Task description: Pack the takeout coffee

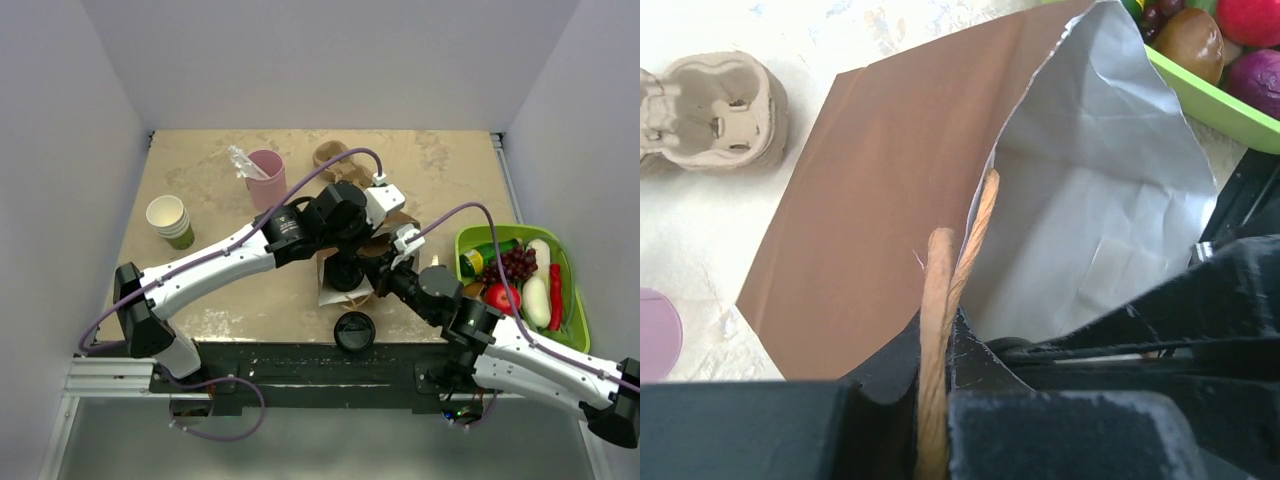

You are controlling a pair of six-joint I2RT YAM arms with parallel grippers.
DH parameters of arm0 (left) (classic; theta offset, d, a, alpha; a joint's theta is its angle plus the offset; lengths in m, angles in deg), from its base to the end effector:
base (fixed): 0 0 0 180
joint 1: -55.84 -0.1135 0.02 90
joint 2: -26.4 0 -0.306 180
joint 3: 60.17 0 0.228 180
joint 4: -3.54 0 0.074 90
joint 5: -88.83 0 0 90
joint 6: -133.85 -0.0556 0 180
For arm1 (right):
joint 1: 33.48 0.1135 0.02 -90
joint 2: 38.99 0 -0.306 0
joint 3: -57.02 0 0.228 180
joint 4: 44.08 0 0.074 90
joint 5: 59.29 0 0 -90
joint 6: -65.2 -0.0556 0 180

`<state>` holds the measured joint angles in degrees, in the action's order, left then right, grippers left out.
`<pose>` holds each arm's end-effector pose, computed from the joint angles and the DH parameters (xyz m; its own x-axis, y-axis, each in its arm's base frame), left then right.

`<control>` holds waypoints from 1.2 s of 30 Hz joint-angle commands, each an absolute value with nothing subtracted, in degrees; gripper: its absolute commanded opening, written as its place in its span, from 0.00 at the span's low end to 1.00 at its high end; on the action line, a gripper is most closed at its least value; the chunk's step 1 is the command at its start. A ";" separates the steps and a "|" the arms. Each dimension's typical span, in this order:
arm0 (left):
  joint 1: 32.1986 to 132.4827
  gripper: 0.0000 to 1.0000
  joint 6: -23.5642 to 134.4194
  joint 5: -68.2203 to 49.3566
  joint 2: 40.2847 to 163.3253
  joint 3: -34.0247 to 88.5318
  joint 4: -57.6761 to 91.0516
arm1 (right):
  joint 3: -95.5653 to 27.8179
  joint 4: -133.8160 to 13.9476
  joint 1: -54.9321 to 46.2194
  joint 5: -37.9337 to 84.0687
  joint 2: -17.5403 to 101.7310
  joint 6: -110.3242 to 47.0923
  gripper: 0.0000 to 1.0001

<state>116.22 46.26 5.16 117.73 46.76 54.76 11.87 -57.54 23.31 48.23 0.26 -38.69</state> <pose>0.1792 -0.3028 0.4054 -0.3221 0.4819 -0.8149 0.8069 0.5899 0.0300 0.0884 0.1044 0.3138 -0.2222 0.0785 -0.9718 -0.5986 0.7758 0.1995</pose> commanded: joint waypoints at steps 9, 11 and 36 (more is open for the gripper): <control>116.05 0.00 47.28 -0.64 116.66 46.75 52.89 | 14.77 -46.17 24.44 56.47 3.73 -37.12 0.00; 116.05 0.00 47.01 -0.91 116.31 46.93 52.98 | 15.57 -45.37 24.35 55.24 3.73 -33.87 0.00; 109.45 0.00 38.67 -18.30 113.33 46.32 60.01 | 7.40 -56.62 24.44 37.73 7.59 7.35 0.00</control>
<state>109.34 42.20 -13.62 116.48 46.68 59.22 10.49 -56.90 24.25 39.62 6.55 0.85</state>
